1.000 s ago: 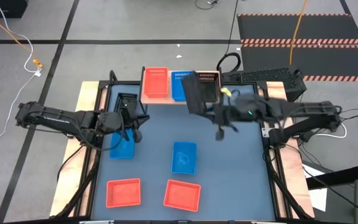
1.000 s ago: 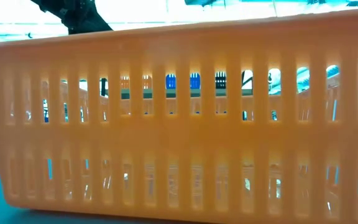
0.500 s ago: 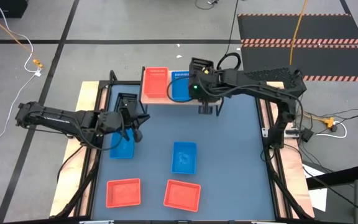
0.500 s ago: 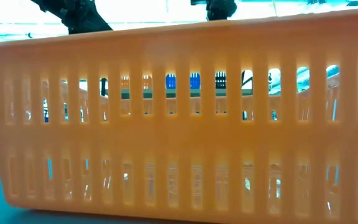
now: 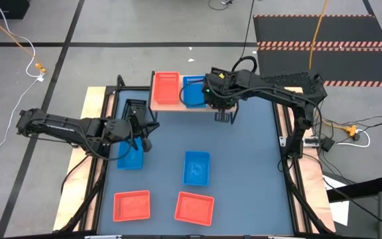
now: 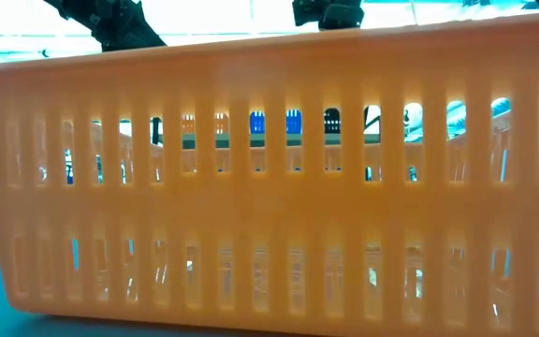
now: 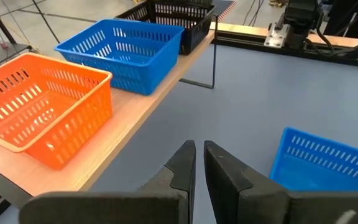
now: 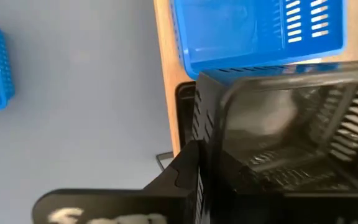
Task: Stack baskets on shelf by color
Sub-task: Stack the bottom black basket on top of the black basket on the shelf, then stack the bottom blue basket on top of the blue basket on the shelf
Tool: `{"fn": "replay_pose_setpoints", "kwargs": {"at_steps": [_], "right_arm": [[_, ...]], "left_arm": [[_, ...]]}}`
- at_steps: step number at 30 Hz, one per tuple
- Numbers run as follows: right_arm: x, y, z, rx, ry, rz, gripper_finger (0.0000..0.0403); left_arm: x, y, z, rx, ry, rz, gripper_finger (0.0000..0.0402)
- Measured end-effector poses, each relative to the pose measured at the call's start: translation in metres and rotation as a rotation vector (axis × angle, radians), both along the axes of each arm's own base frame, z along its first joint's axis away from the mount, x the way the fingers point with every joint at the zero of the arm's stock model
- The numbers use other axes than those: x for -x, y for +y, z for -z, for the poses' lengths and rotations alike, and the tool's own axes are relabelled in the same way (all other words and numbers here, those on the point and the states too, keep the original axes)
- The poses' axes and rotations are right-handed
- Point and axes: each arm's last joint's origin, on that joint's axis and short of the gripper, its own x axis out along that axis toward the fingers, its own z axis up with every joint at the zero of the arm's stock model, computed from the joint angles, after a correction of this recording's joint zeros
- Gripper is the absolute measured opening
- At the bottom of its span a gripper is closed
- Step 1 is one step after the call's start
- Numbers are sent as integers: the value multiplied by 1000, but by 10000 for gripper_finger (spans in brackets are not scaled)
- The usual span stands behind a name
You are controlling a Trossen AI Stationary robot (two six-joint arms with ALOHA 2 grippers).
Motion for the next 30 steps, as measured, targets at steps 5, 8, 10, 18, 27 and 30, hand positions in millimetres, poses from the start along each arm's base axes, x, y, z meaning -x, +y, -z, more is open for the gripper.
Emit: {"fn": "replay_pose_setpoints", "kwargs": {"at_steps": [5, 8, 10, 18, 27, 30], "right_arm": [[0, -1, 3, 4, 14, 0, 28], [1, -3, 3, 3, 15, 7, 34], [1, -5, 3, 5, 19, 5, 38], [4, -8, 4, 3, 41, 13, 67], [2, -9, 3, 5, 5, 36, 82], [0, -10, 3, 11, -13, 35, 82]], "left_arm": [[0, 0, 0, 5, -2, -2, 37], [0, 0, 0, 5, -3, -2, 37], [0, 0, 0, 6, -3, -3, 37], [0, 0, 0, 8, -4, -4, 37], [0, 0, 0, 5, -2, -2, 37], [0, 0, 0, 6, -3, -3, 37]]}}
